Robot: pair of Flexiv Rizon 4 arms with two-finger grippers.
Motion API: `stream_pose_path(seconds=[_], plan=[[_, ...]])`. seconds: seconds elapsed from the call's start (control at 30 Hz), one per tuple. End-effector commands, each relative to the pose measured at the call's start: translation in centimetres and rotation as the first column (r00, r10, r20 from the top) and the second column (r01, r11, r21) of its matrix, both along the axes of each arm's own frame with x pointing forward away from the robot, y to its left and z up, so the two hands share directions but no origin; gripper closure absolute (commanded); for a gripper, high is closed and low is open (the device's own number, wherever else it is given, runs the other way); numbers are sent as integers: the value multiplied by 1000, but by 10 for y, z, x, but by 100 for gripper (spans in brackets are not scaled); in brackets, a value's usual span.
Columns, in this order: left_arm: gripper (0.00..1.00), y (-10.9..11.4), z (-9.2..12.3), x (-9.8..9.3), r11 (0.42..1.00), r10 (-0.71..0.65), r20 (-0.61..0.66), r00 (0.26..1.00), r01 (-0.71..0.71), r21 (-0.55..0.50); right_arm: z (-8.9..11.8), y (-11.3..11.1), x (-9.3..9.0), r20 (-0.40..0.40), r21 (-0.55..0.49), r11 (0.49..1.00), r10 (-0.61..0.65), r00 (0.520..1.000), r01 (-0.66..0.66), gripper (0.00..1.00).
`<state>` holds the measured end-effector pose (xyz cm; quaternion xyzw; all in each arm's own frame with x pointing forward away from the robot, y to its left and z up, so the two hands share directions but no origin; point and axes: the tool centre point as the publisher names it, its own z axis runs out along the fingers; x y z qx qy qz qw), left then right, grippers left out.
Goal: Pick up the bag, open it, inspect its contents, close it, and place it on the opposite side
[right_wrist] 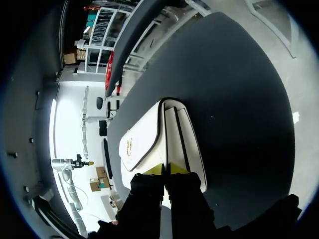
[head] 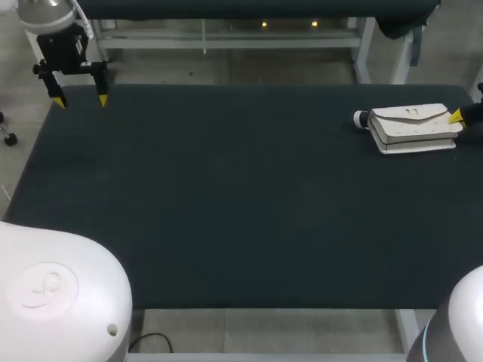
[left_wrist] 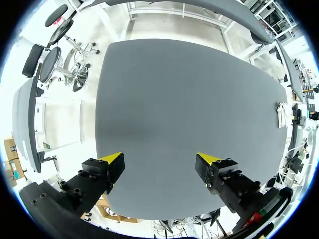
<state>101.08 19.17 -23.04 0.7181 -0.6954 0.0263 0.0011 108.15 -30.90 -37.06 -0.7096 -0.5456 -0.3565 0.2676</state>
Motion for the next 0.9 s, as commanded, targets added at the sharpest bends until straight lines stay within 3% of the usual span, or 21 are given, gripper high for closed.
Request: stream_pose_path(seconds=[0.03, 0.63, 0.9], plan=[[0, -1, 0, 0, 1000, 1, 1, 1000, -1, 2, -4, -12, 15, -6, 27, 1000, -1, 1000, 1, 100], [0, -1, 0, 0, 1000, 1, 1, 1000, -1, 2, 4, -57, 30, 51, 64, 979, -197, 979, 194, 100], [0, -1, 0, 0, 1000, 1, 1, 1000, -1, 2, 1, -65, 38, 58, 83, 971, -229, 972, 224, 100]])
